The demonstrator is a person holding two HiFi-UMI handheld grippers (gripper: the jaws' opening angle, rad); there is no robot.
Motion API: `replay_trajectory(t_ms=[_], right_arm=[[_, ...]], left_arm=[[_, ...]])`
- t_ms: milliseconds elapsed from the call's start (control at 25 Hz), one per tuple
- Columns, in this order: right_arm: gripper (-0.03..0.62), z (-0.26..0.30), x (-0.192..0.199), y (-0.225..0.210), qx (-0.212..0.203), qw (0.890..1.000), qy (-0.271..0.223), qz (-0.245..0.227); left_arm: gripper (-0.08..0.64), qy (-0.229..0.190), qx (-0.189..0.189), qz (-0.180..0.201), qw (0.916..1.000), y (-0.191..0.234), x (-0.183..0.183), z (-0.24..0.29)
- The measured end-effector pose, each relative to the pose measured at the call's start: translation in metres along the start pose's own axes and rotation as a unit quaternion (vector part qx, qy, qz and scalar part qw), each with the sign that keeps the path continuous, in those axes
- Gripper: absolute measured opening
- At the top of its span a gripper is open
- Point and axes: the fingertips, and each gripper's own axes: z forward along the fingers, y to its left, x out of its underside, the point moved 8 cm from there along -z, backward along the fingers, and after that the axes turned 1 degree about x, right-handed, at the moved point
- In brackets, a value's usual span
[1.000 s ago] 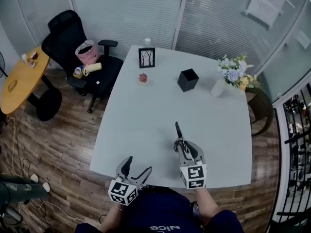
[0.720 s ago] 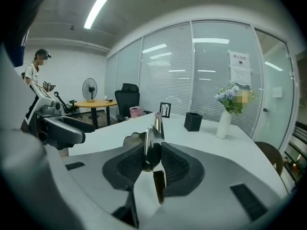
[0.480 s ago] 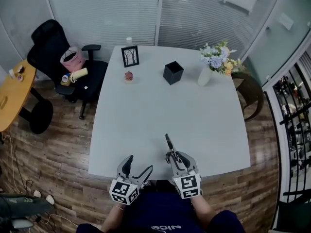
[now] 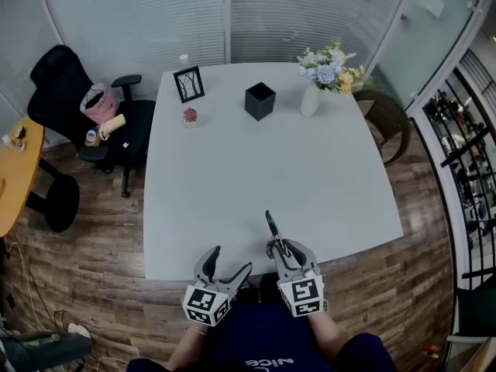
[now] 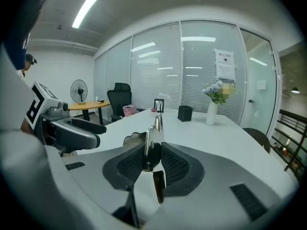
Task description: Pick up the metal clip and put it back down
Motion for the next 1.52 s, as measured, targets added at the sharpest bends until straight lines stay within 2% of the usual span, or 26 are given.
replay_trajectory(t_ms=[160,320,520,760,1200,1520], right_arm=[[0.109,-0.010,0.004,-0.005,0.025,1.000,0.002,0.003],[0.107,-0.021,0.006,-0.030,0.058,0.998,0.007,0.004],[0.107,-0.033,0.008,-0.065,0.091,0.996,0.003,0.004],[0.107,-0.037,0.015,-0.105,0.104,0.994,0.026,0.002],[0.107,-0.019,0.033,-0.210,0.102,0.992,0.075,-0.017],[0.107,0.010,0.053,-0.271,0.065,0.990,0.122,-0.027]], left_arm=[[0.383,0.007,0.034,0.004,0.9994,-0.011,0.000,0.011],[0.383,0.015,0.060,0.018,0.9979,-0.023,0.000,0.024],[0.383,0.021,0.071,0.020,0.9970,-0.037,-0.004,0.045],[0.383,0.025,0.079,0.026,0.9962,-0.056,-0.011,0.074],[0.383,0.030,0.056,0.026,0.9976,-0.085,-0.026,0.138],[0.383,0.032,0.033,0.029,0.9985,-0.102,-0.032,0.175]])
